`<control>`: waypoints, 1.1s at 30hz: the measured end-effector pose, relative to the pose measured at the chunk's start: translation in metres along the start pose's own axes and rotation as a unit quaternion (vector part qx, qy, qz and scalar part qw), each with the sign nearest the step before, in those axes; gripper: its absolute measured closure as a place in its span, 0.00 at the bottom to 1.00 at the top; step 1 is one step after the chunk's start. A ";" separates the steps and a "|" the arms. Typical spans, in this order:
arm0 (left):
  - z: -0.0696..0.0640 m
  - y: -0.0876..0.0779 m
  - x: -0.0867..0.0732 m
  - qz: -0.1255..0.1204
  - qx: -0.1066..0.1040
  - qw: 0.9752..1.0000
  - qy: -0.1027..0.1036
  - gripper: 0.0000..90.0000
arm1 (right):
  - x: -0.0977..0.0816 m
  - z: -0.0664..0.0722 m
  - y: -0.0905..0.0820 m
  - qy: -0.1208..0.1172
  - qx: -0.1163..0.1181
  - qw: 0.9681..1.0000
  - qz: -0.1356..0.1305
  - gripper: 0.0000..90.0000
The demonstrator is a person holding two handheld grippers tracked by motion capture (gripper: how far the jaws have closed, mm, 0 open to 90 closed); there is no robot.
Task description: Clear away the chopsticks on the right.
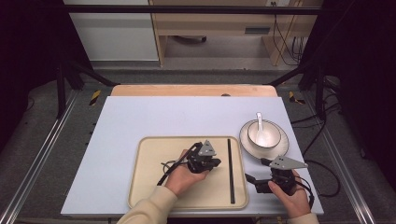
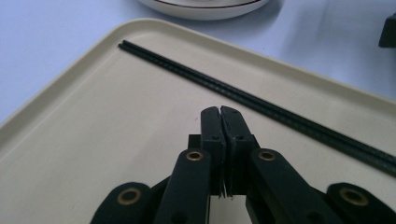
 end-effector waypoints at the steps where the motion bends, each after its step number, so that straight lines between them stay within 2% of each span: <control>1: 0.001 -0.004 -0.003 -0.007 0.003 1.000 -0.003 0.96 | 0.000 0.001 0.000 0.000 -0.002 1.000 -0.002 0.13; 3: 0.003 -0.014 -0.009 -0.011 0.009 1.000 -0.003 0.93 | 0.001 0.001 0.000 -0.006 -0.006 1.000 -0.007 0.13; 5: 0.004 -0.024 -0.013 -0.029 0.017 0.999 -0.008 0.87 | 0.001 0.002 0.000 -0.008 -0.010 1.000 -0.009 0.12; 8: 0.006 -0.040 -0.019 -0.044 0.031 0.999 -0.008 0.75 | 0.002 0.001 0.000 -0.011 -0.014 1.000 -0.011 0.12; 12: 0.008 -0.064 -0.026 -0.065 0.057 0.996 -0.008 0.58 | 0.003 0.002 -0.001 -0.016 -0.019 1.000 -0.017 0.11; 17: 0.012 -0.095 -0.042 -0.088 0.093 0.992 -0.007 0.40 | 0.004 0.002 -0.001 -0.020 -0.026 0.999 -0.026 0.11; 23: 0.016 -0.131 -0.061 -0.123 0.128 0.984 0.000 0.24 | 0.007 0.002 -0.002 -0.023 -0.040 0.998 -0.047 0.11; 29: 0.021 -0.165 -0.084 -0.166 0.161 0.973 -0.007 0.14 | 0.010 0.000 -0.003 -0.022 -0.050 0.996 -0.070 0.12; 33: 0.024 -0.188 -0.102 -0.190 0.182 0.965 -0.011 0.07 | 0.010 0.000 -0.004 -0.022 -0.055 0.995 -0.076 0.12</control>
Point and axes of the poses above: each handheld gripper's, and its own axes: y roughly forward along the jaws, x roughly out of its top, z roughly to its left, the point moved 5 cm from there along y, roughly forward along the jaws, and after that the axes turned 15 degrees about -x, right-handed, at the moved point
